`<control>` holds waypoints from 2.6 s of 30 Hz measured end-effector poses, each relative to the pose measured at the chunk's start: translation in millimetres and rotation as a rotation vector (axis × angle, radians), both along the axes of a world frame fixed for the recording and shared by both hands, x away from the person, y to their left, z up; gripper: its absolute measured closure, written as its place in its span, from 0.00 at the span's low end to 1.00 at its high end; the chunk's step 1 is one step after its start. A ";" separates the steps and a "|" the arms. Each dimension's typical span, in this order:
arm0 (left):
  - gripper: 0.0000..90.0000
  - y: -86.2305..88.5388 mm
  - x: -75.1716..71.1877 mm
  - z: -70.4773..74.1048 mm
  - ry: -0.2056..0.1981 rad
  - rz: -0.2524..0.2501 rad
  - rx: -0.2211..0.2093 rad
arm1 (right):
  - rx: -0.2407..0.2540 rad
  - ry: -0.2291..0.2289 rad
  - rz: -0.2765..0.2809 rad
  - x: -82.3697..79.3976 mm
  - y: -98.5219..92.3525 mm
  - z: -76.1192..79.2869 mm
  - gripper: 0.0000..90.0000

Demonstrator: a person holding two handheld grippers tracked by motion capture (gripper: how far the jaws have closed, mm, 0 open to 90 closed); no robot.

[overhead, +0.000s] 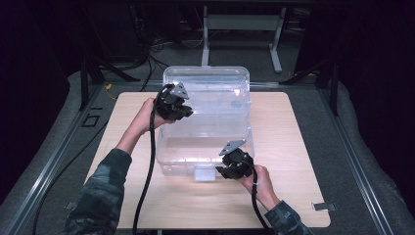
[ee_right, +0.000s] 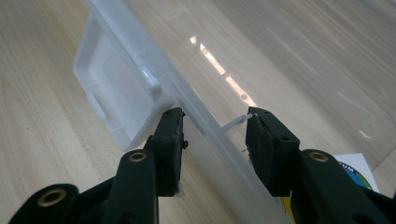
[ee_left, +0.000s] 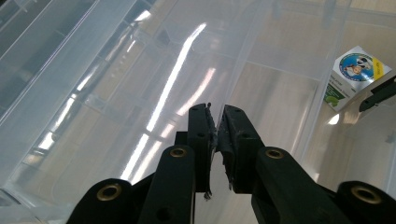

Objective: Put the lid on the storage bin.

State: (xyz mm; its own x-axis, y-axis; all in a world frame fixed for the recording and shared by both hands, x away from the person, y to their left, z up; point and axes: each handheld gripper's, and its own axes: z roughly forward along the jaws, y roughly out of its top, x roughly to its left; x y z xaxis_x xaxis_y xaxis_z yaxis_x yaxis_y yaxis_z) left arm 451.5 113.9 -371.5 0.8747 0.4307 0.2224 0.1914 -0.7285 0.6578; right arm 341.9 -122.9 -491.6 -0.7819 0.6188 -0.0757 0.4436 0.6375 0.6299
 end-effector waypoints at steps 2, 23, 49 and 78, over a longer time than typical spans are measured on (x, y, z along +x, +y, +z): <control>0.91 0.4 -2.7 -0.3 -0.007 -0.002 -0.001 | 0.001 0.002 -0.002 -0.1 0.2 0.0 0.63; 0.91 2.7 -23.0 -4.5 -0.044 0.008 -0.019 | -0.007 0.000 0.000 0.1 0.4 0.0 0.63; 0.90 6.3 -45.2 -12.9 -0.078 0.029 -0.059 | -0.008 -0.002 0.000 0.2 0.5 -0.3 0.63; 0.87 4.1 -71.8 -24.8 -0.143 0.089 -0.085 | -0.021 0.013 0.007 0.5 -0.1 1.0 0.63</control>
State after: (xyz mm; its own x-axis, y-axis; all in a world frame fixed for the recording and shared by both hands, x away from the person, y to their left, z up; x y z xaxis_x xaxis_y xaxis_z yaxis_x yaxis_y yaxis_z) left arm 379.7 118.0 -396.3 0.7947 0.5271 0.3011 0.1526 -0.6536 0.7413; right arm 342.4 -123.0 -490.6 -0.7869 0.6121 -0.0781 0.4475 0.6532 0.6108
